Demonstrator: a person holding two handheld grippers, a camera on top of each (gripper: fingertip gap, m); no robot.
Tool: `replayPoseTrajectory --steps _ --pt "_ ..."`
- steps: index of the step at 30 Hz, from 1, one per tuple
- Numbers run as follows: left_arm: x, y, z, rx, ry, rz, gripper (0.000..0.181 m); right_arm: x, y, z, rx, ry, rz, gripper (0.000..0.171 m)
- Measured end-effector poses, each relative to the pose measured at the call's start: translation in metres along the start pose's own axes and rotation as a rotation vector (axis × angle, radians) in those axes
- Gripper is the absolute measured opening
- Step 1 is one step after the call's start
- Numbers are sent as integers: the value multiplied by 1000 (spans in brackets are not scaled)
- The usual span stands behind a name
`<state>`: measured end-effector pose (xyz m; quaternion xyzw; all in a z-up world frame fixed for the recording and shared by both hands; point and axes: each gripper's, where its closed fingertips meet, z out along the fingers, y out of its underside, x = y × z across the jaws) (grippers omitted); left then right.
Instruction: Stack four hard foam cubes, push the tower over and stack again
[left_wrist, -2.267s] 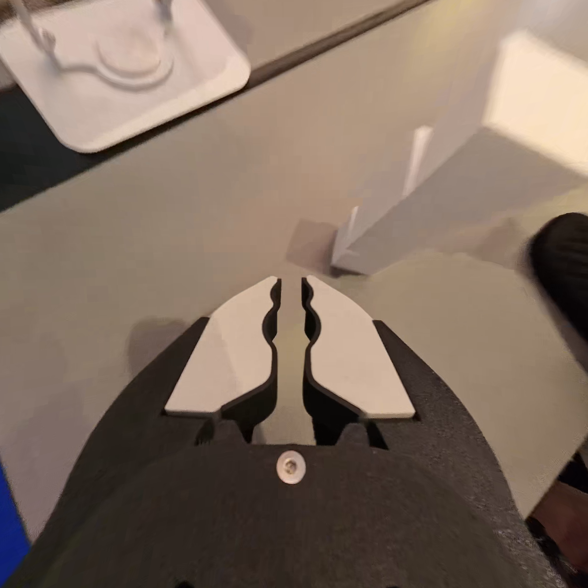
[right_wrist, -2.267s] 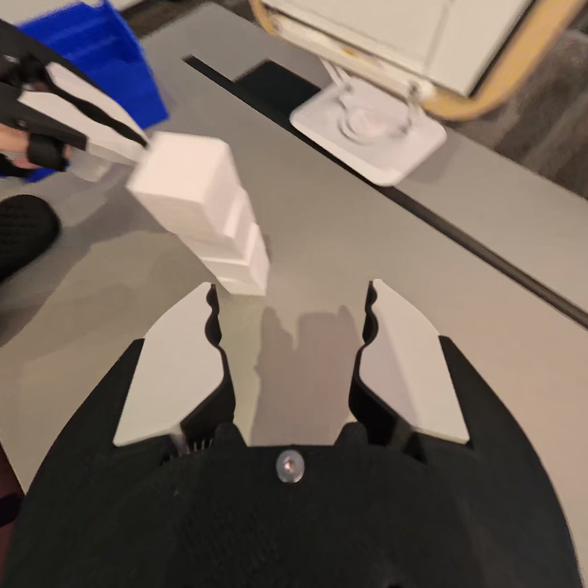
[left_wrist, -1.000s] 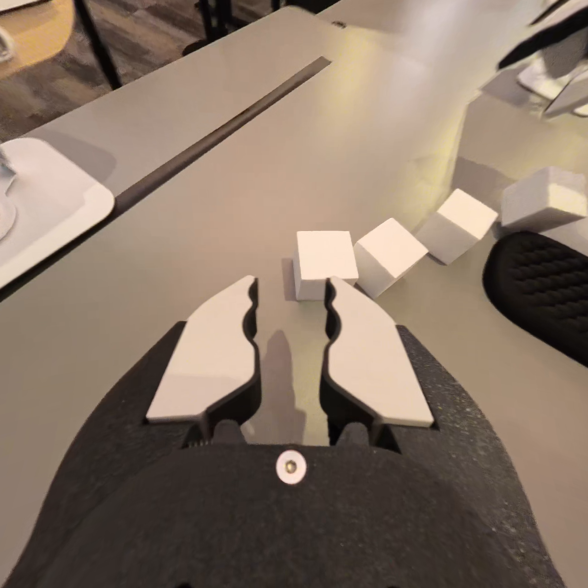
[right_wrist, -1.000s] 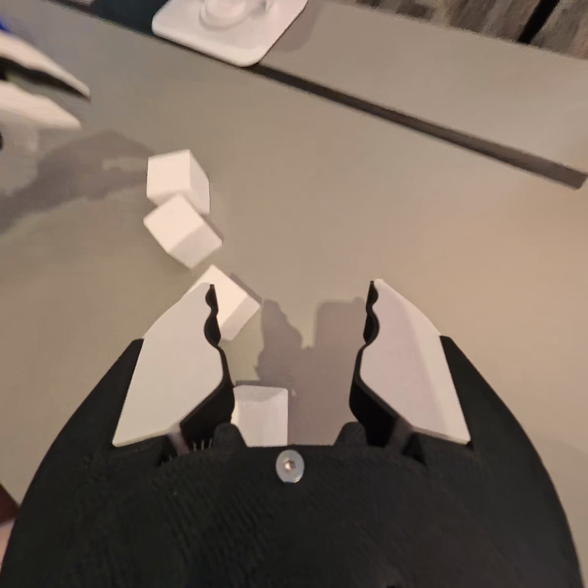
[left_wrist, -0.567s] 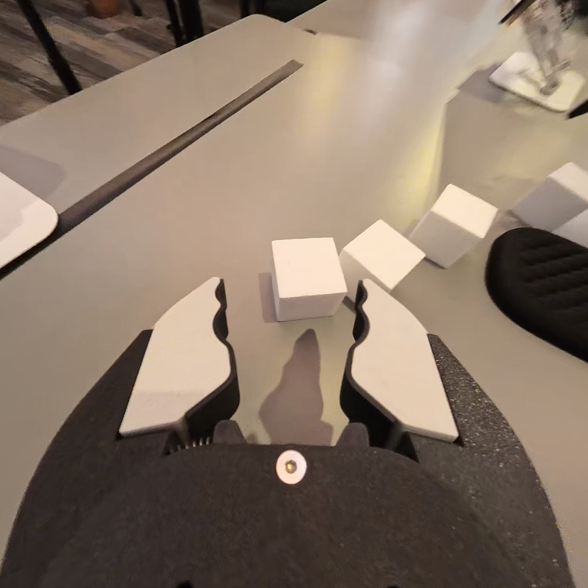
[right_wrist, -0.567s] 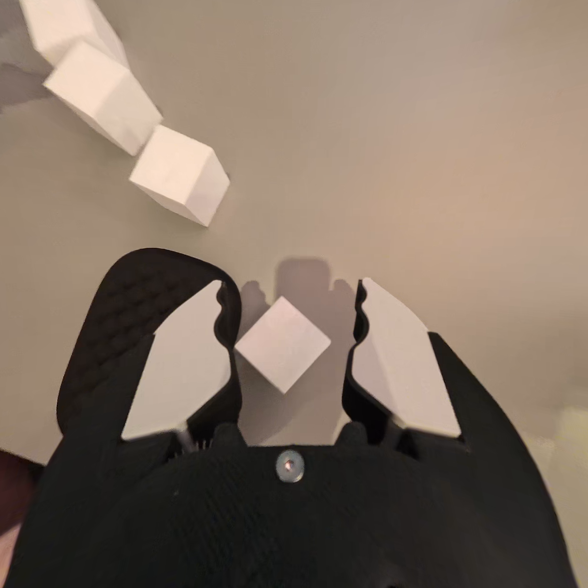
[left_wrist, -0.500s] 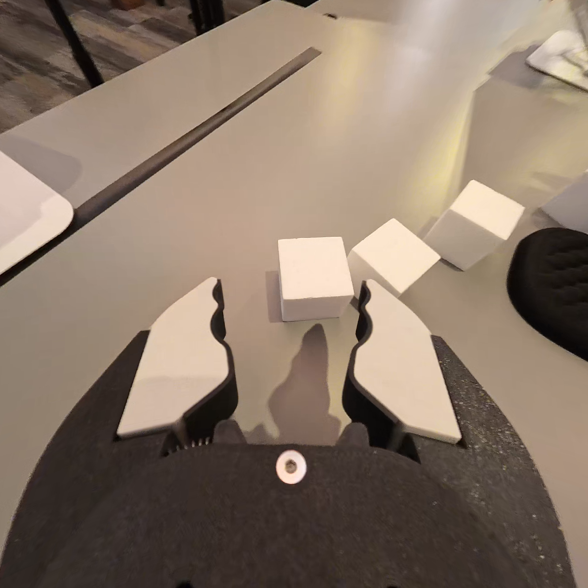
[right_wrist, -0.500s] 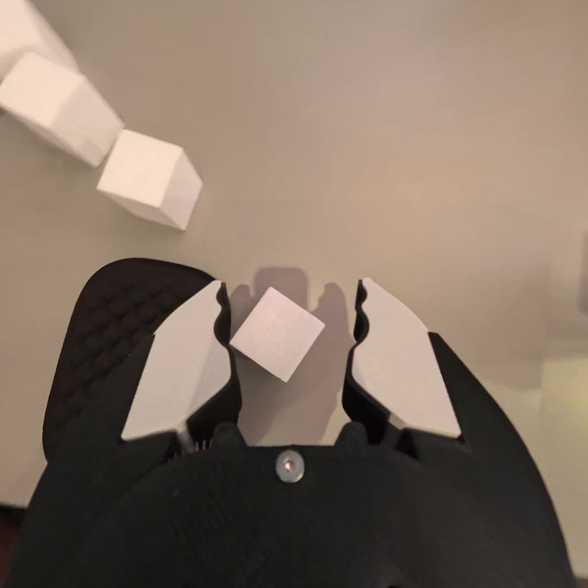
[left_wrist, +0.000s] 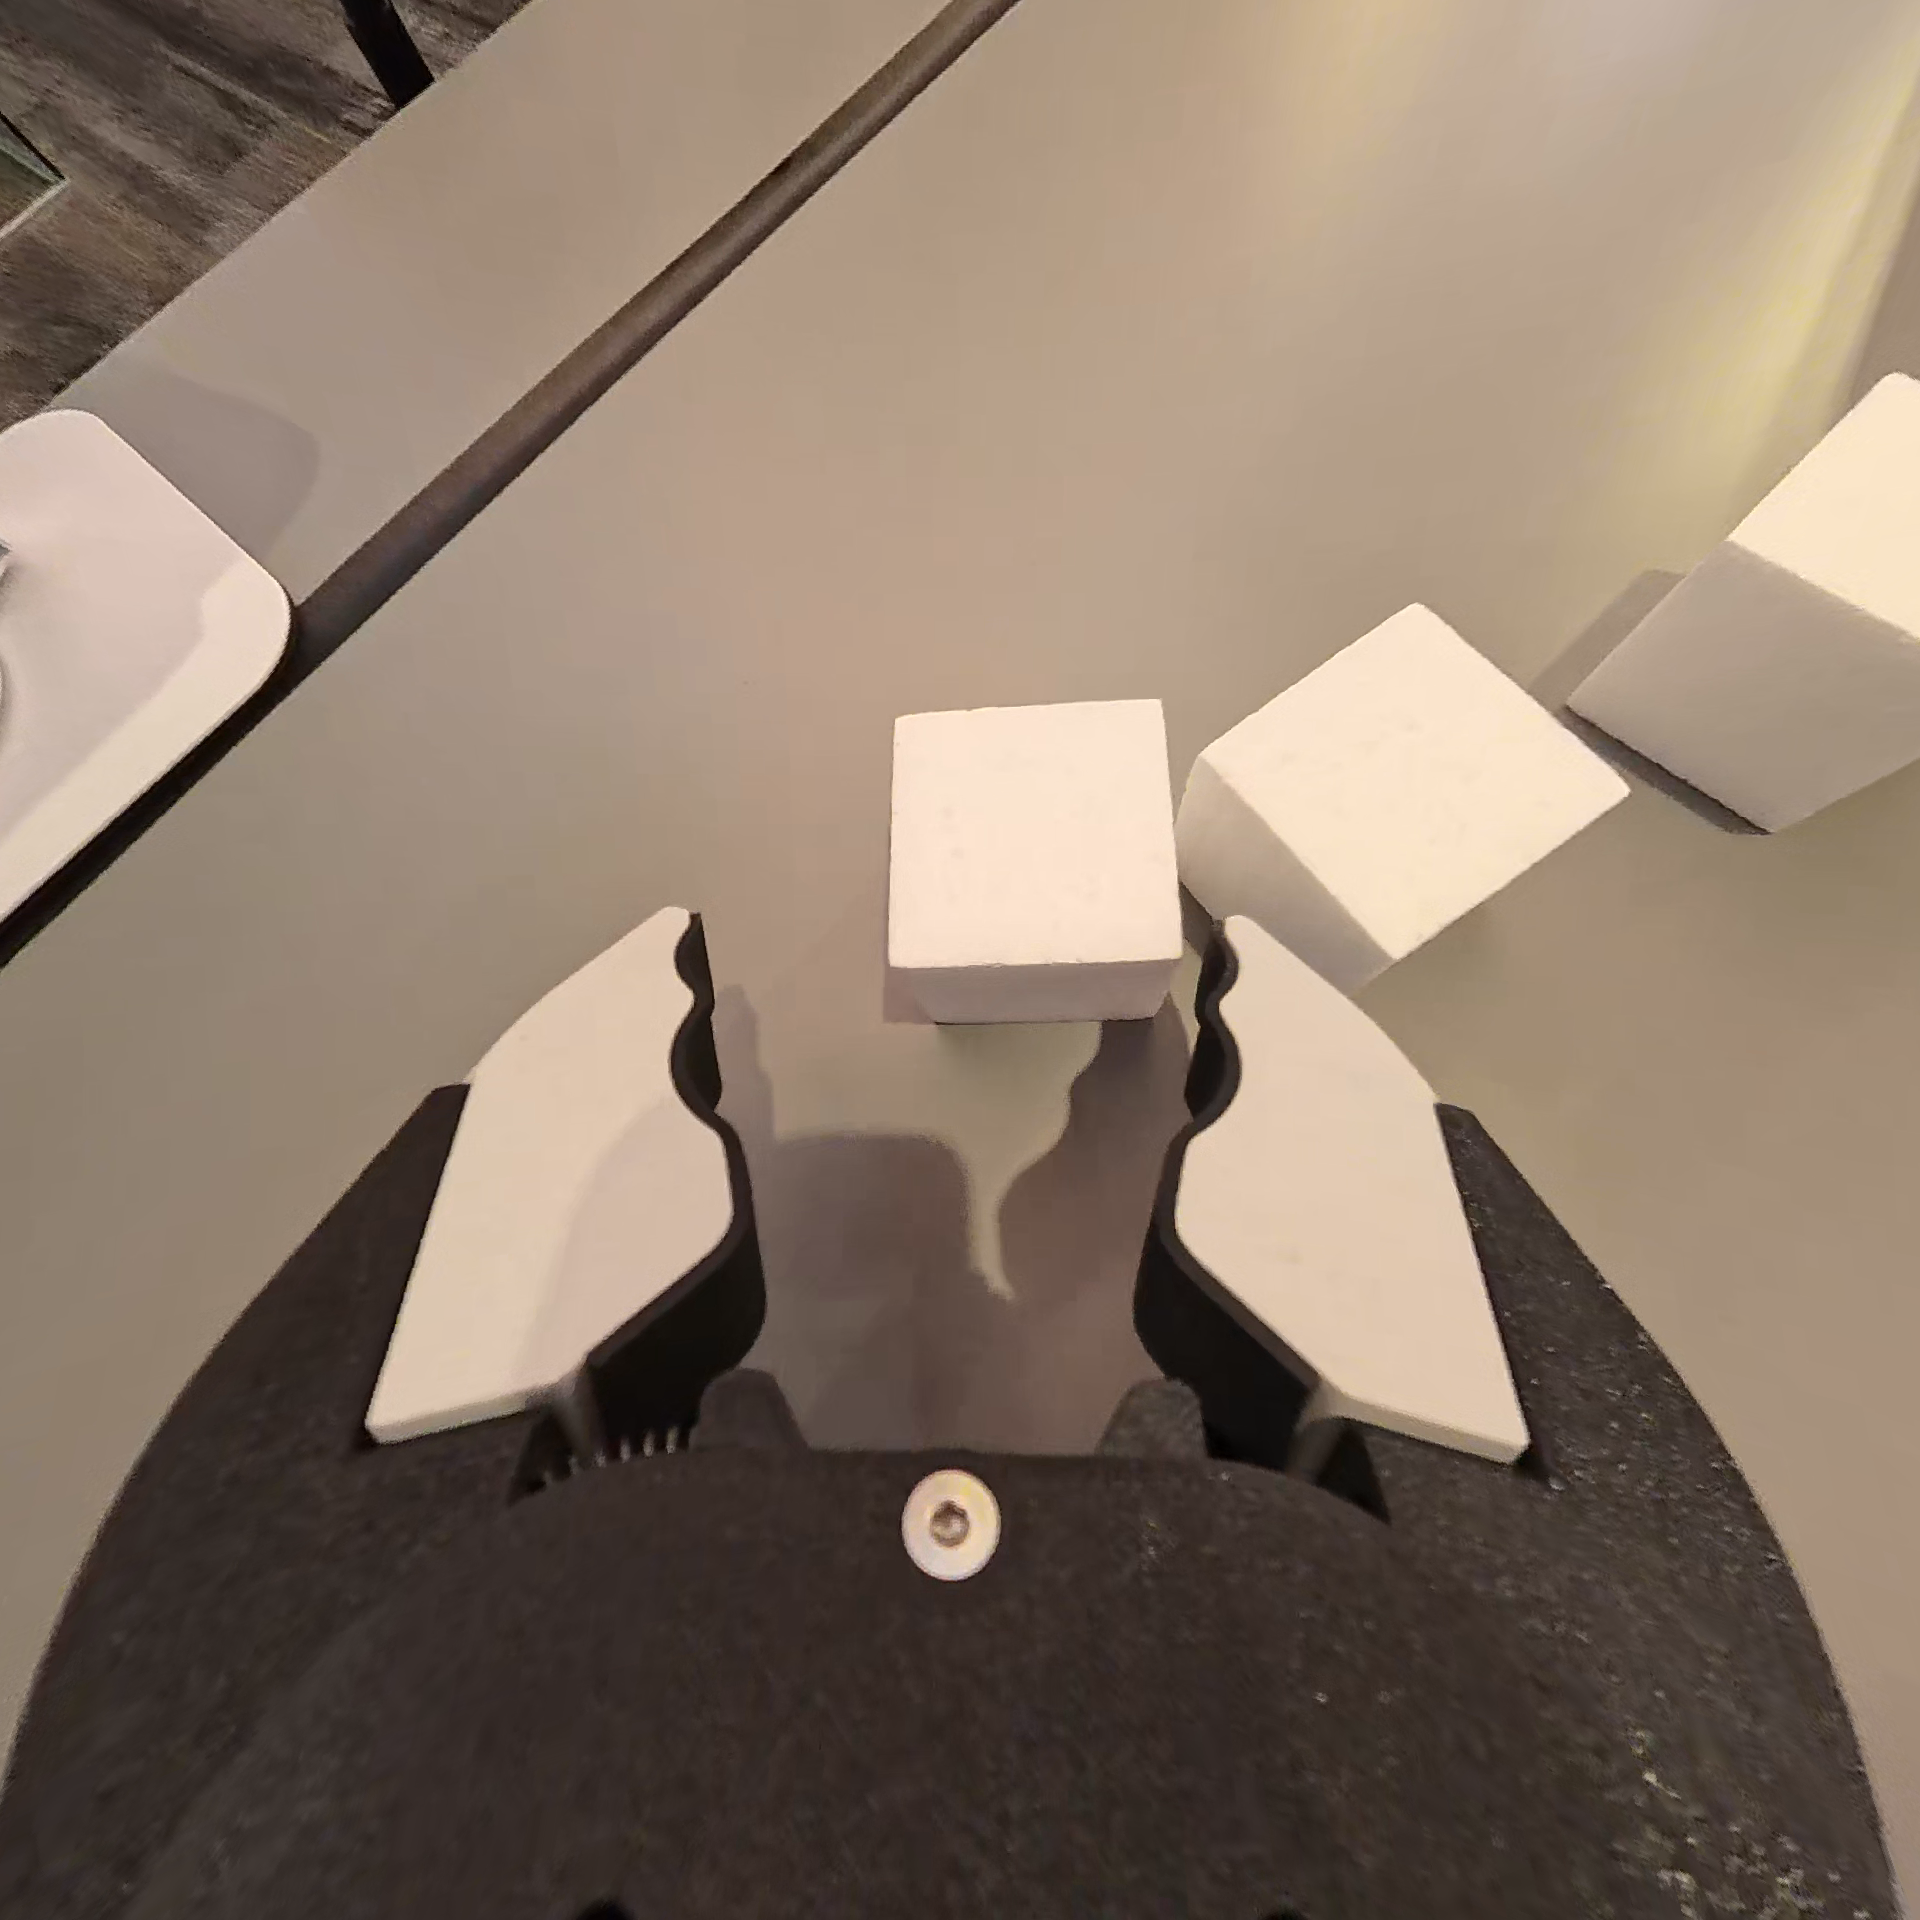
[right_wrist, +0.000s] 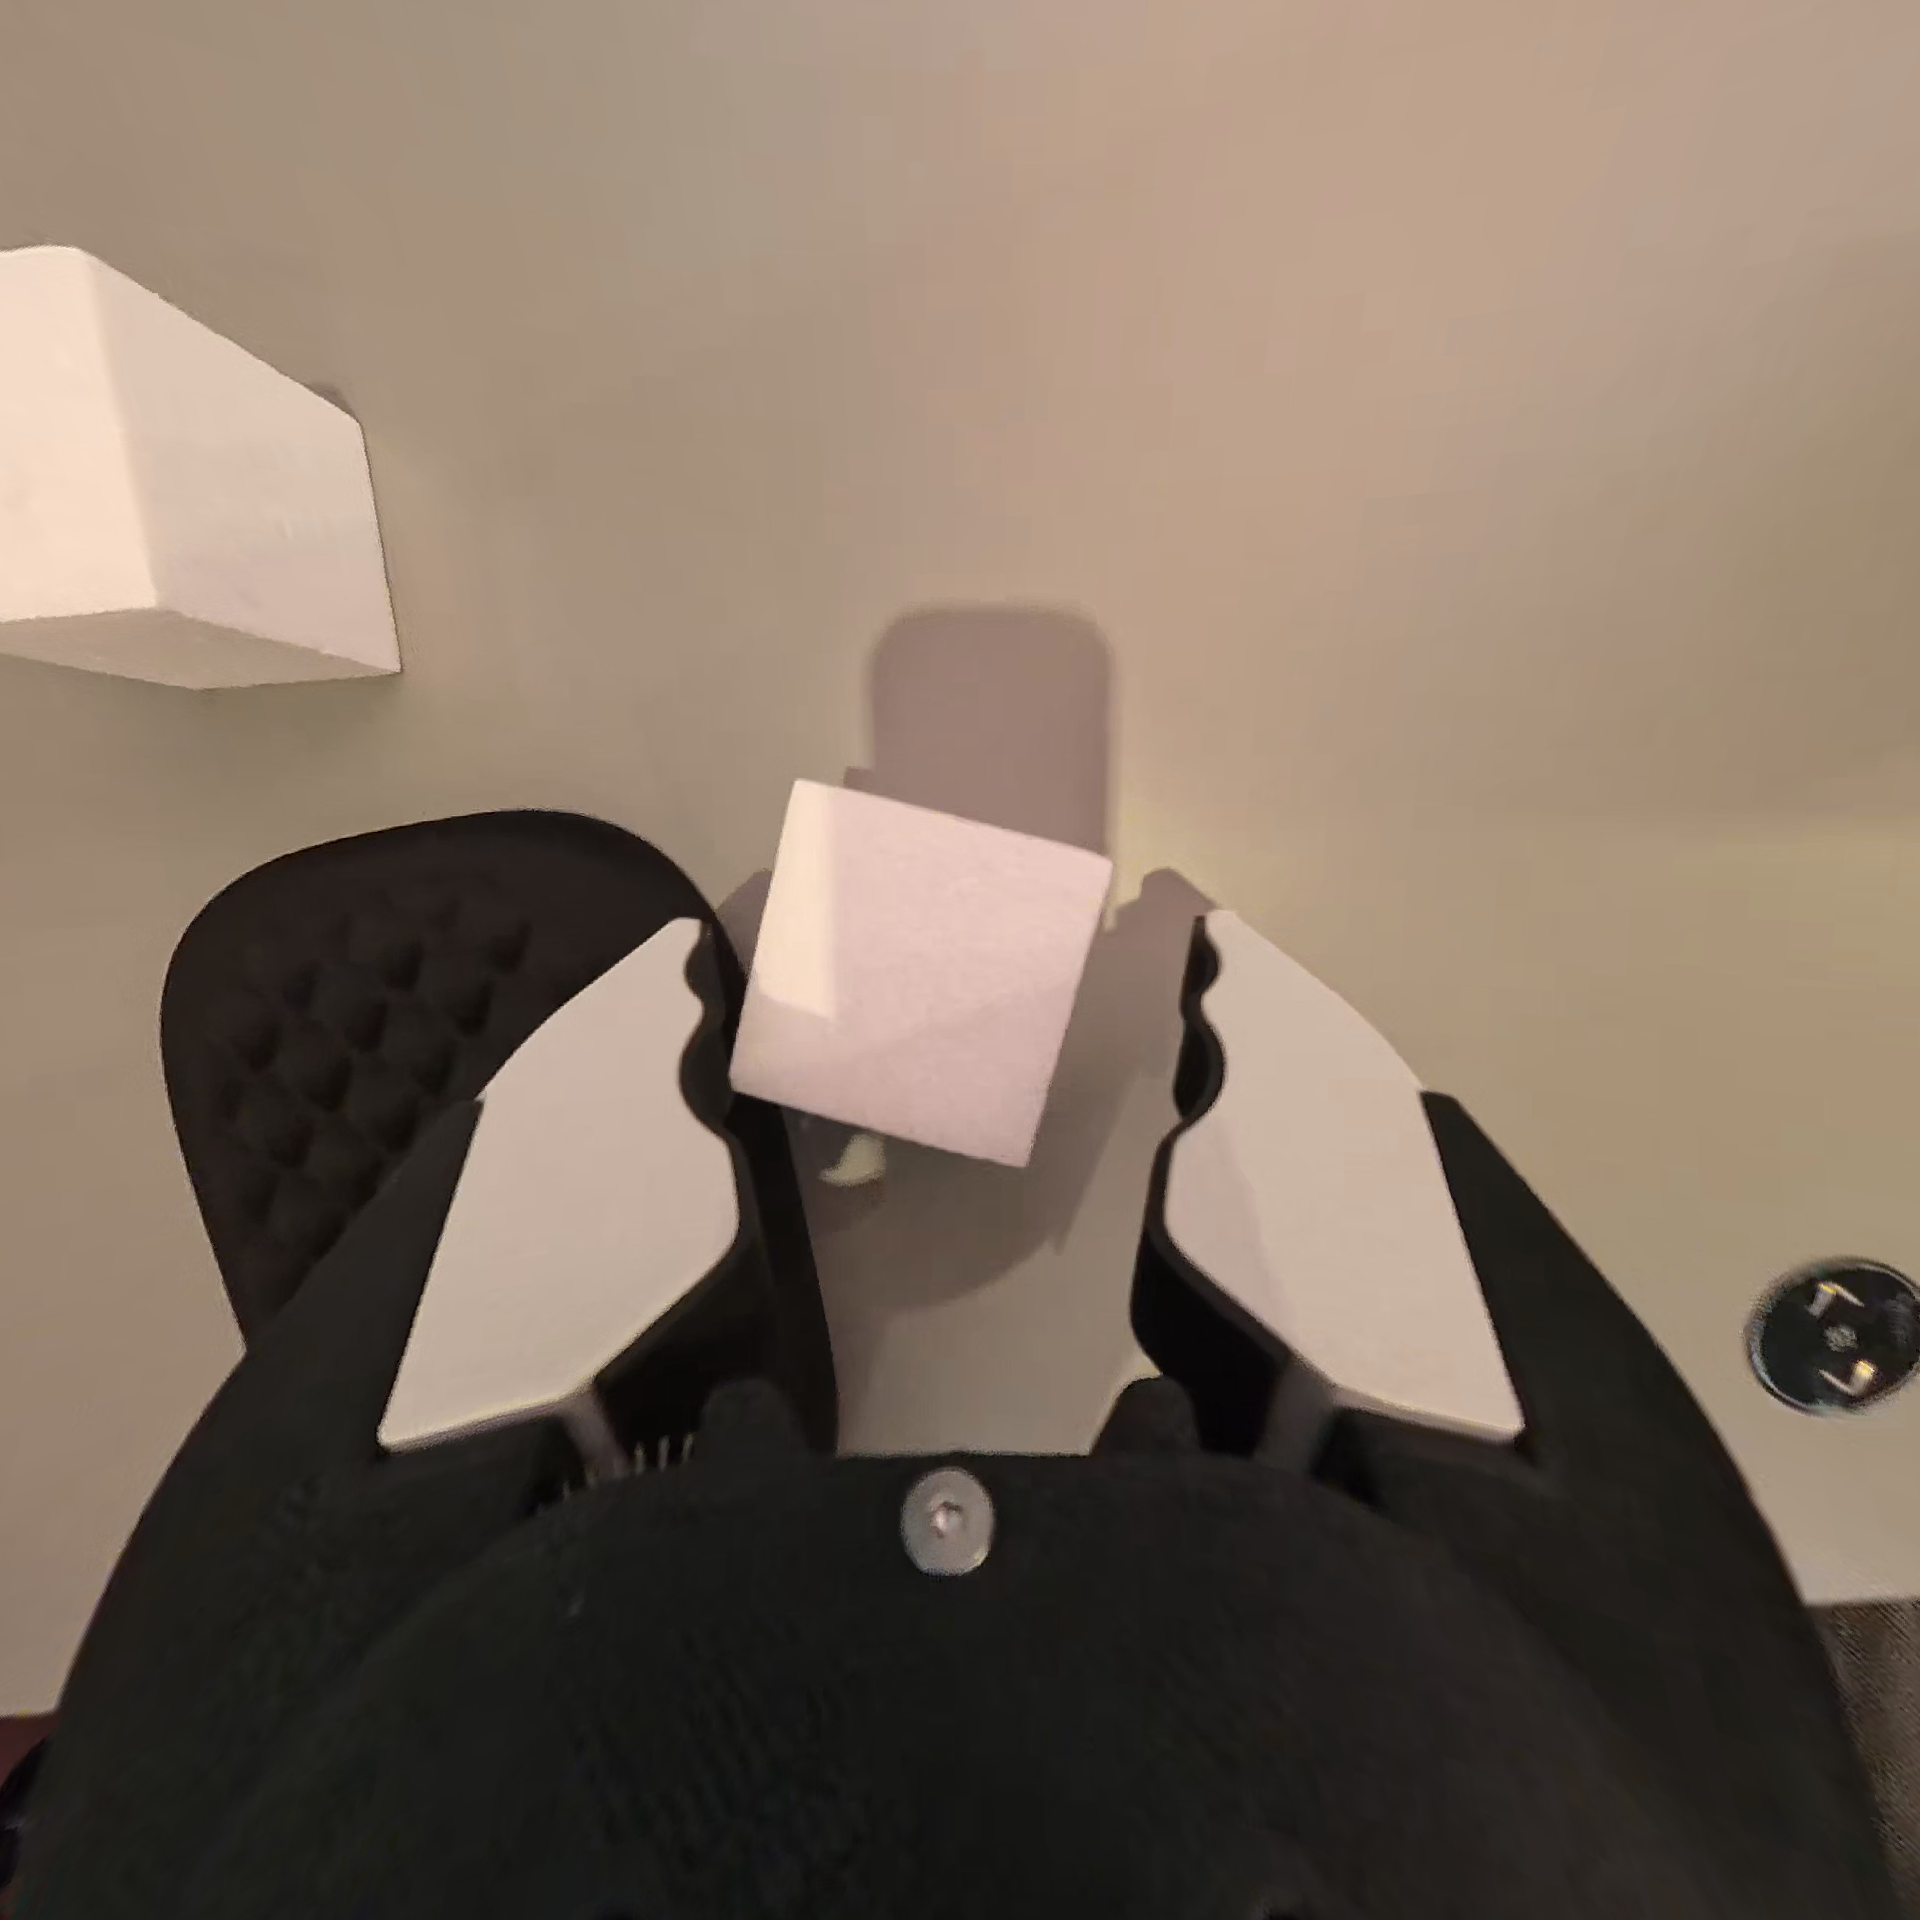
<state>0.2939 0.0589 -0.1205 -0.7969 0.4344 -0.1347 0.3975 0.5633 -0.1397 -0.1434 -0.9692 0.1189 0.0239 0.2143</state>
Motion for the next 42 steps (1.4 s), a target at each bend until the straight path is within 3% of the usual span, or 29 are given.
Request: replayPoseTrajectory --steps 3,8,13,32,42 --pt "-1 -1 4 -7 -11 0 89 -2 2 1 -27 -23 13 63" --pt "0 -7 9 6 -13 7 82 2 3 1 -35 -28 19 63" --pt "1 -10 10 34 4 8 64 3 4 0 -31 -50 26 62" --pt "8 -6 14 4 91 -22 56 2 6 1 -22 -84 23 62" --pt "-24 -12 -20 69 84 -111 56 7 -6 -9 34 -108 10 61"
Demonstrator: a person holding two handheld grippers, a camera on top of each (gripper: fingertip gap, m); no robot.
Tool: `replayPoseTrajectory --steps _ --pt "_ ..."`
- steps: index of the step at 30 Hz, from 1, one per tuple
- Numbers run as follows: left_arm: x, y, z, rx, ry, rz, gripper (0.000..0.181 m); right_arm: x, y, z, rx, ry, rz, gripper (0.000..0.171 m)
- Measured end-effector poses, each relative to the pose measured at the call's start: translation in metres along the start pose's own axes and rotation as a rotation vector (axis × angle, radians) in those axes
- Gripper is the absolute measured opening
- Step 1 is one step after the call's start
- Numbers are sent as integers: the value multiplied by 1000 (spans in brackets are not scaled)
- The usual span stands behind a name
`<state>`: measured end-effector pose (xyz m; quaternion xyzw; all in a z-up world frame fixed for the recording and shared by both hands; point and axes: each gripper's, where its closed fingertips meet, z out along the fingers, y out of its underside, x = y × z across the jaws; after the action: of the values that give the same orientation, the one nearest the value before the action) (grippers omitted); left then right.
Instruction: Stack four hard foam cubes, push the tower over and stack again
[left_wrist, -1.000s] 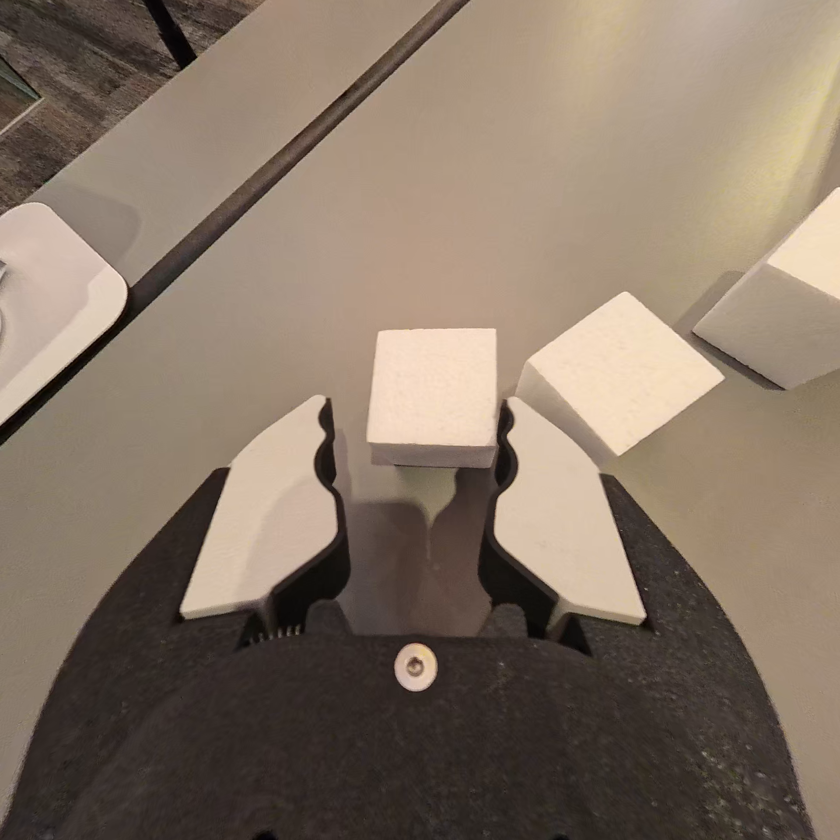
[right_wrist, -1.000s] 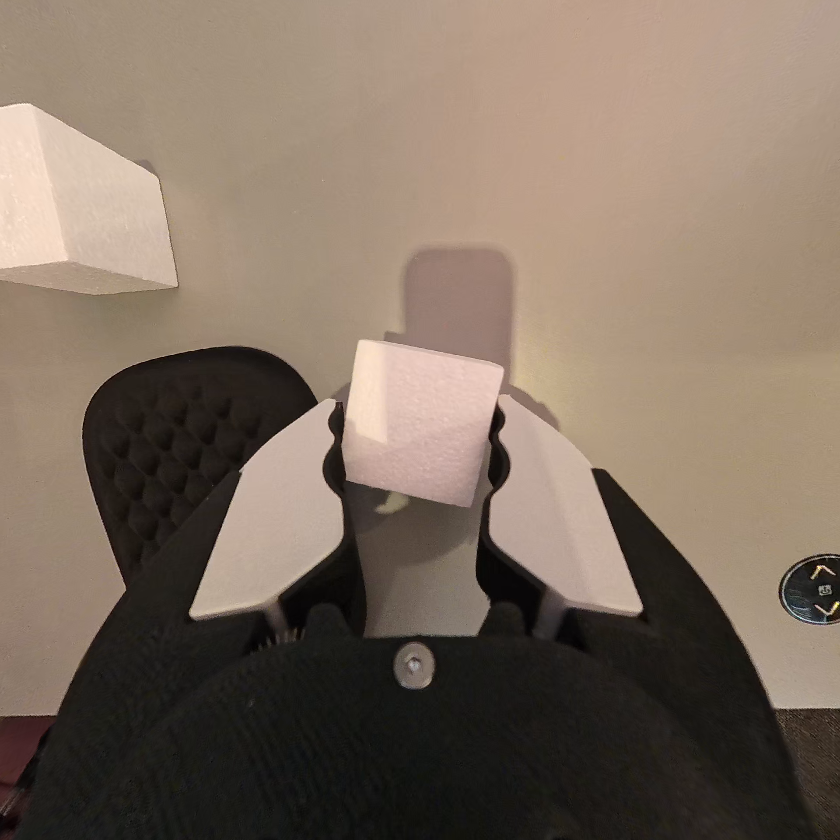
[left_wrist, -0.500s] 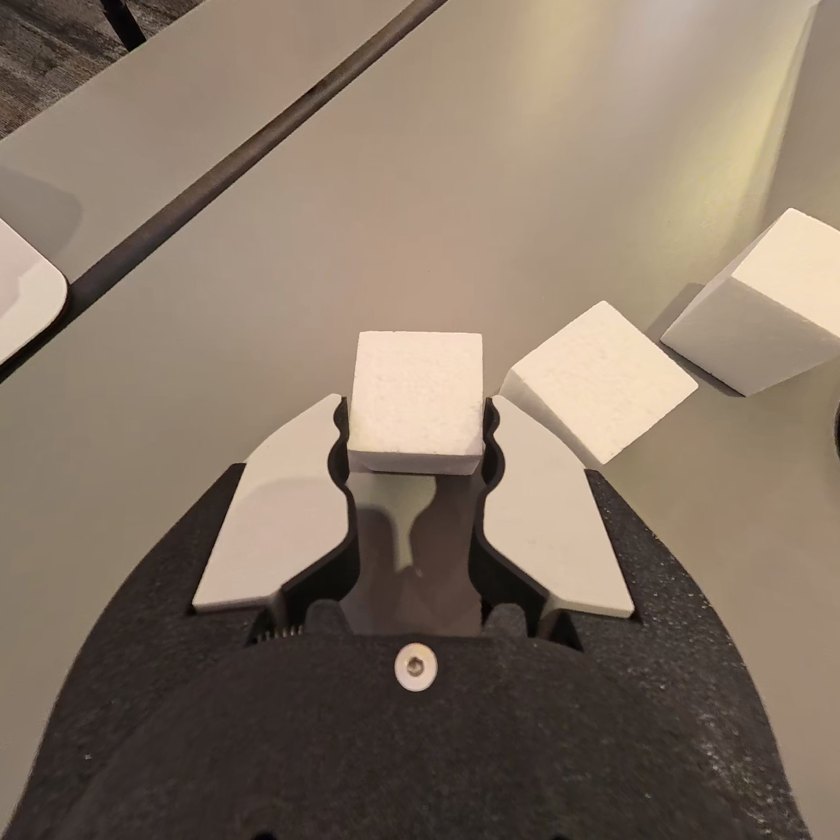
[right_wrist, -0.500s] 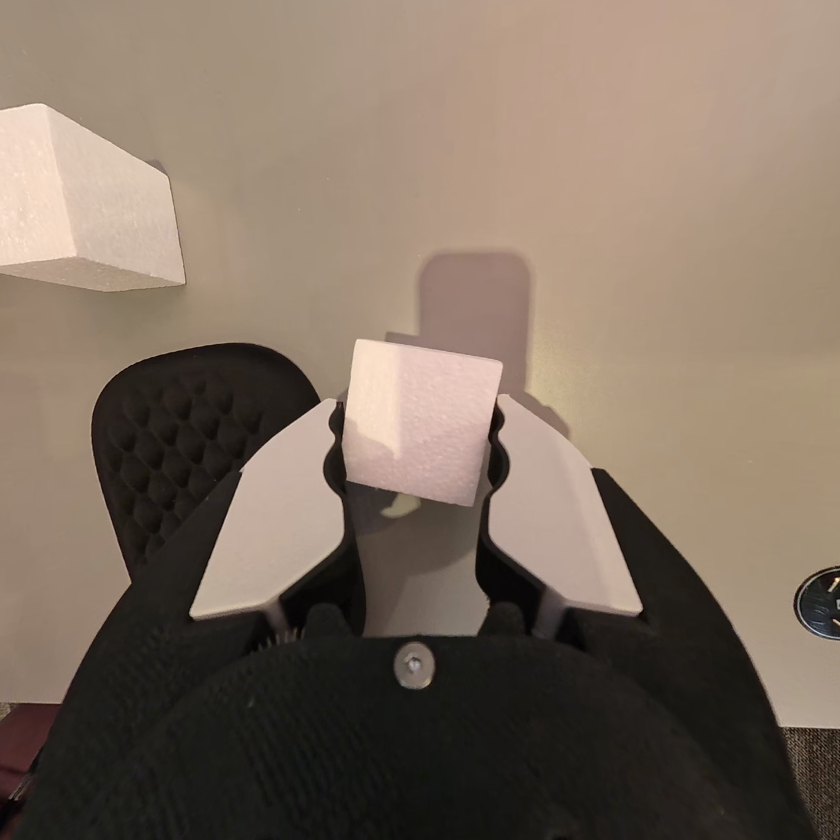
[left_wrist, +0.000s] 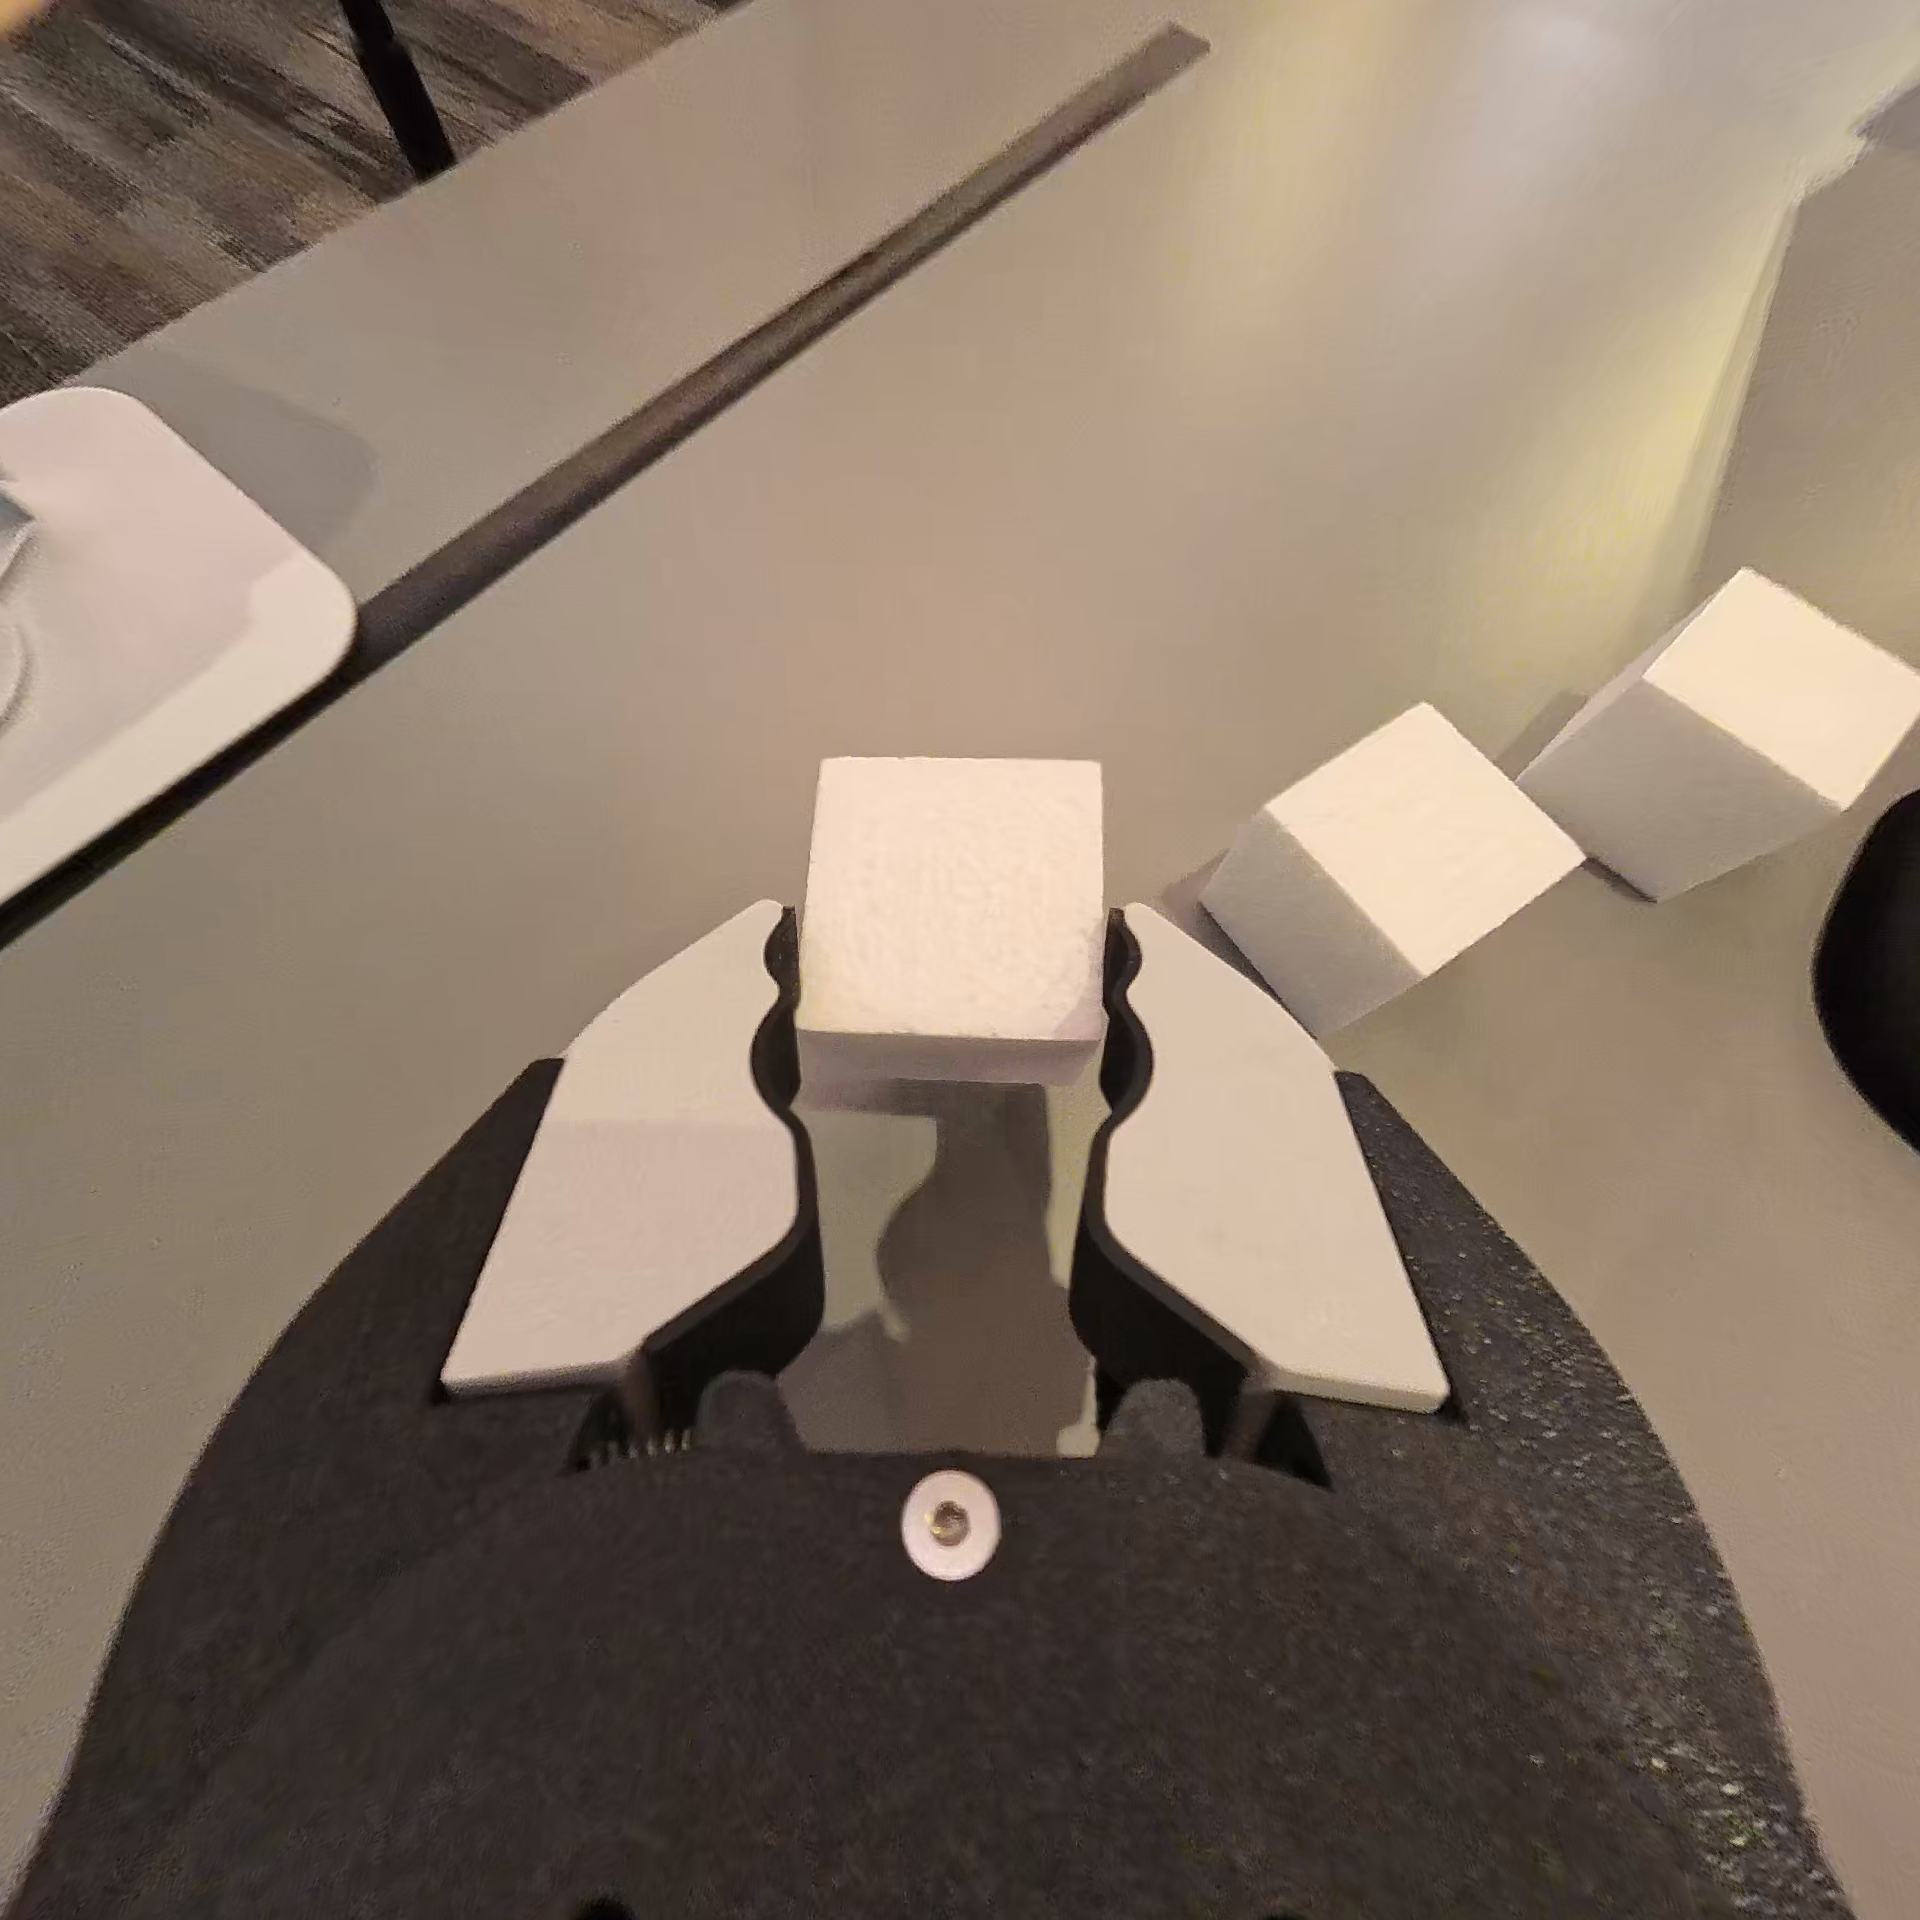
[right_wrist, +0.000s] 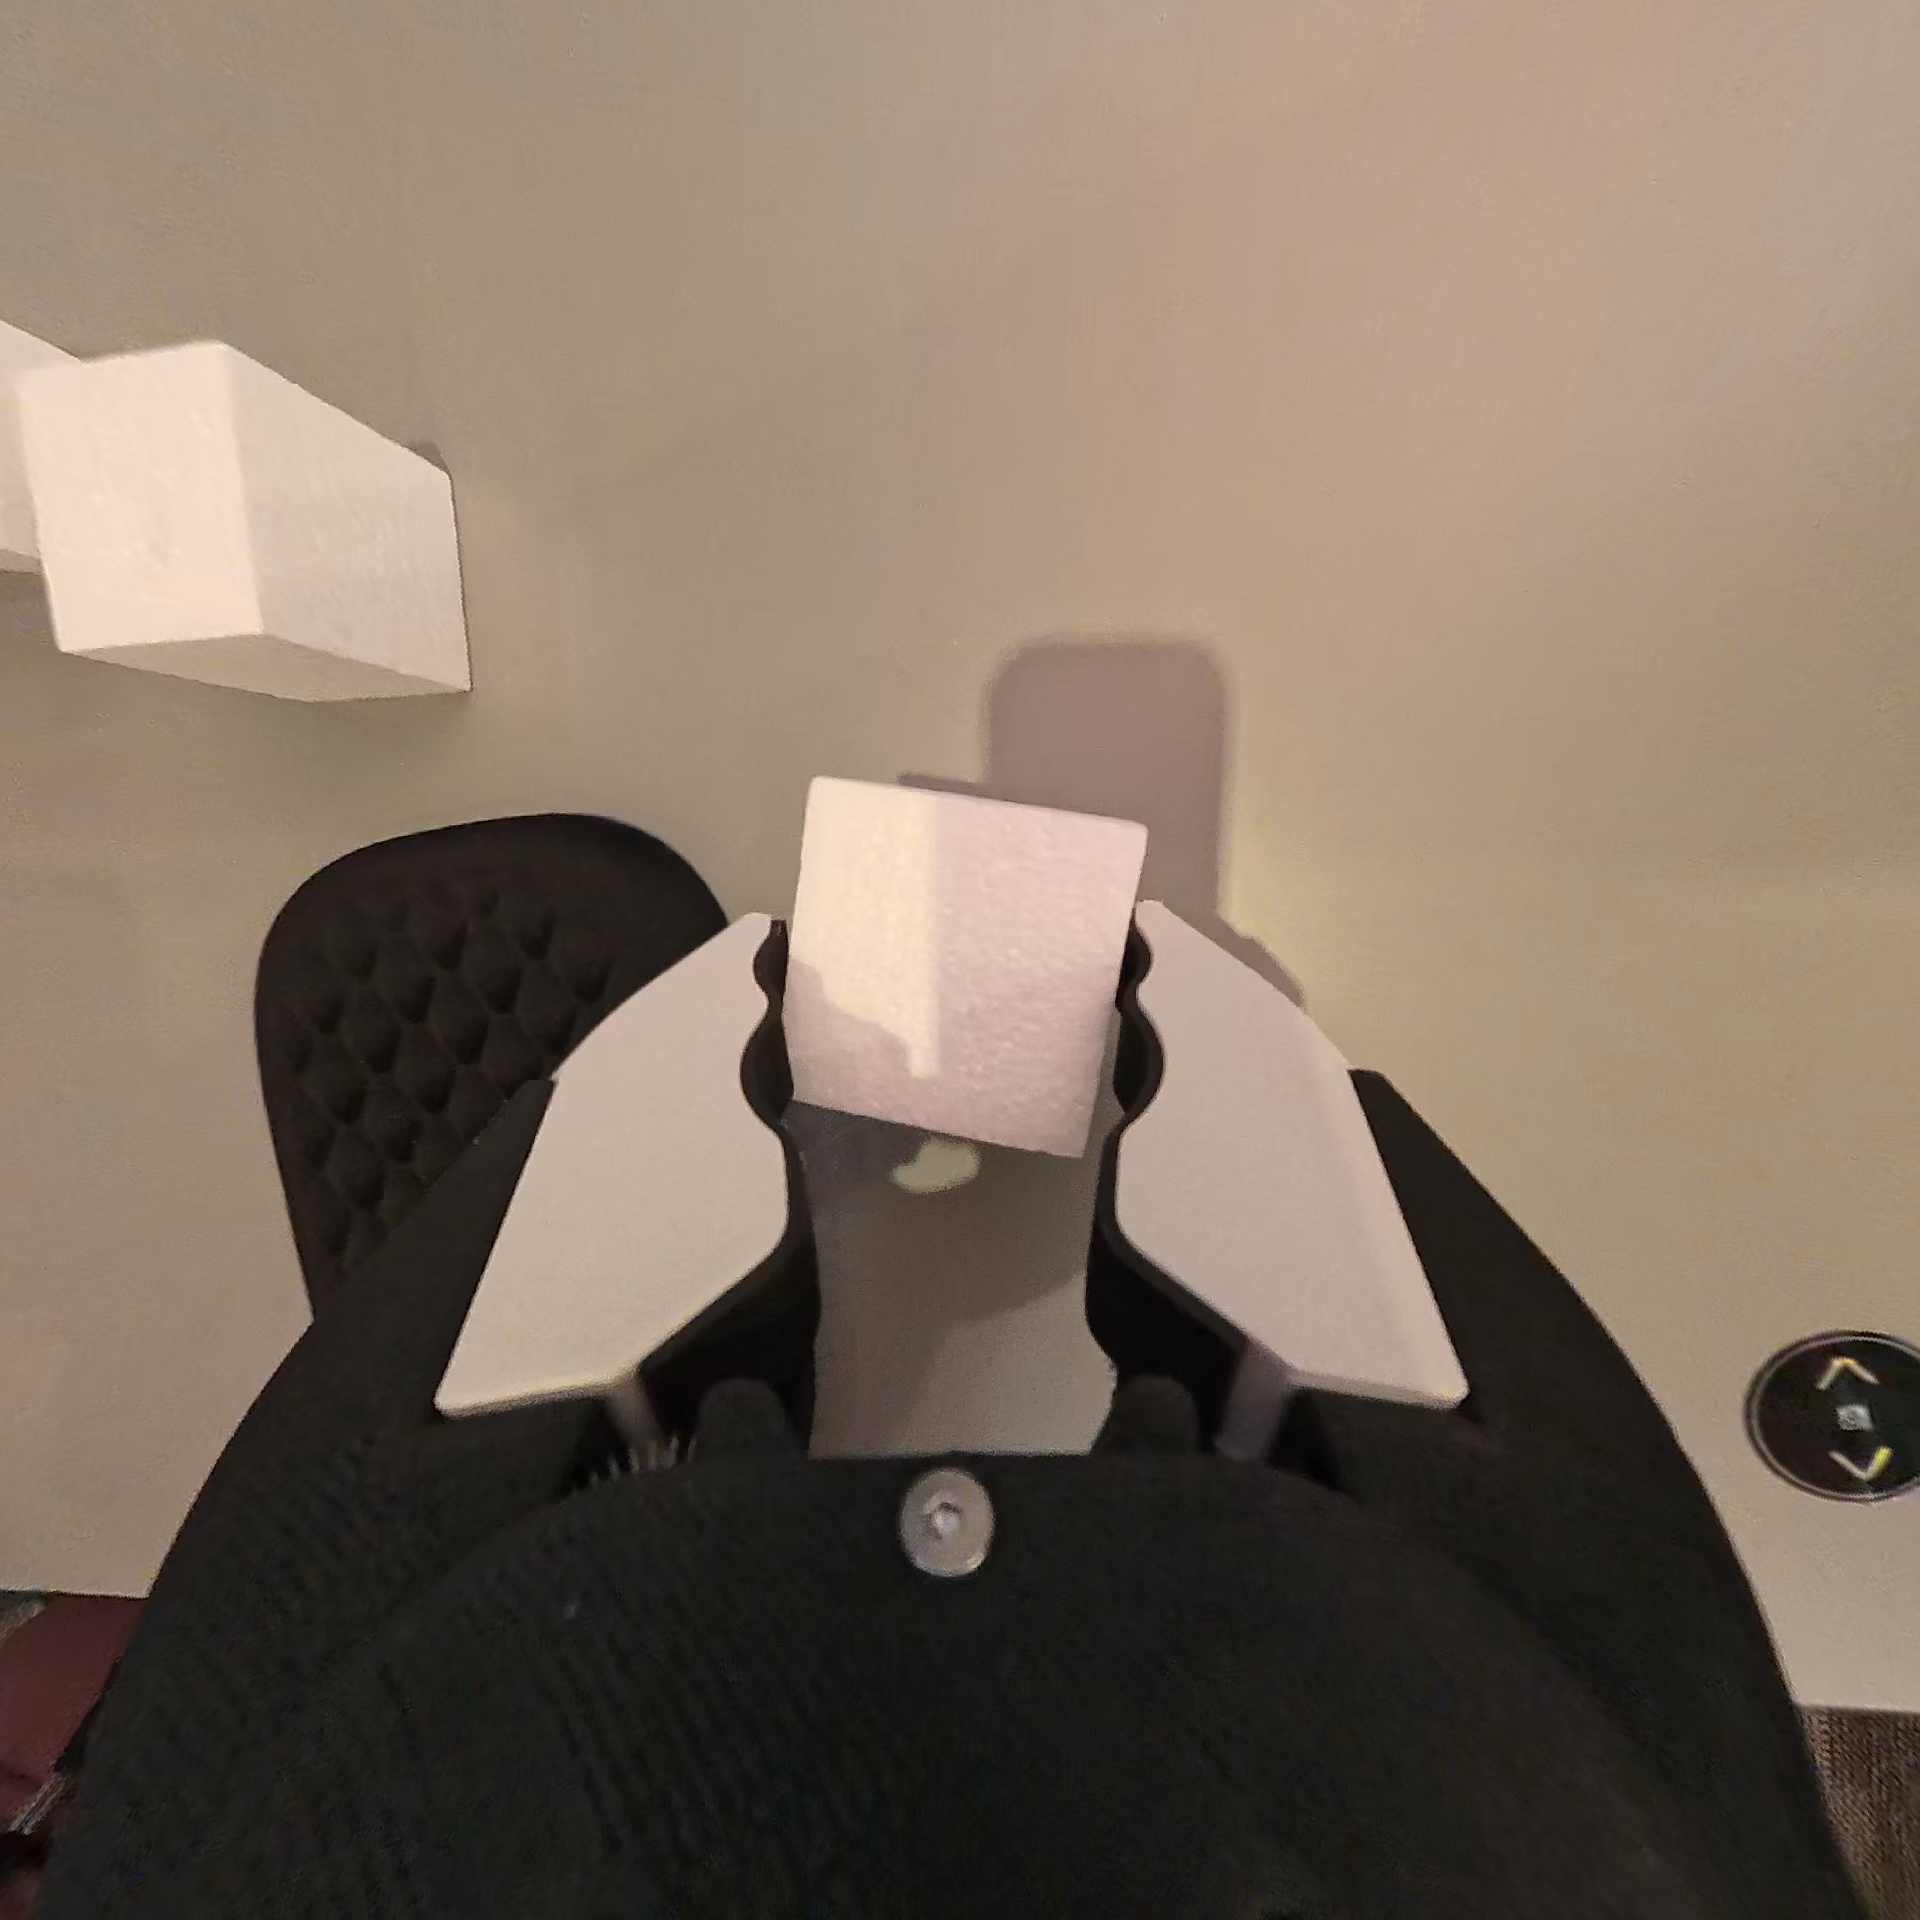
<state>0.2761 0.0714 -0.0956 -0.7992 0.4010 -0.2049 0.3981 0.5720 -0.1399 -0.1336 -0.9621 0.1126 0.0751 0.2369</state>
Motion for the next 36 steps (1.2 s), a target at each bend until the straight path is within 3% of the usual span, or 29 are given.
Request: replayPoseTrajectory --steps 7,13,17,22,27,36 --pt "-9 -32 -43 151 55 -85 56 -7 -34 -31 69 -2 -74 61" --pt "62 -70 -61 242 283 22 56 -13 -50 -60 144 3 -99 61" --pt "129 -80 -37 170 434 192 56 -9 -45 -77 157 20 -109 61" --pt "168 -70 8 29 469 411 56 5 -30 -94 186 41 -84 61" --pt "183 -67 17 -8 538 426 56 18 -20 -100 188 47 -65 62" --pt "185 -60 37 -85 493 467 56 14 -14 -100 192 16 -91 62"
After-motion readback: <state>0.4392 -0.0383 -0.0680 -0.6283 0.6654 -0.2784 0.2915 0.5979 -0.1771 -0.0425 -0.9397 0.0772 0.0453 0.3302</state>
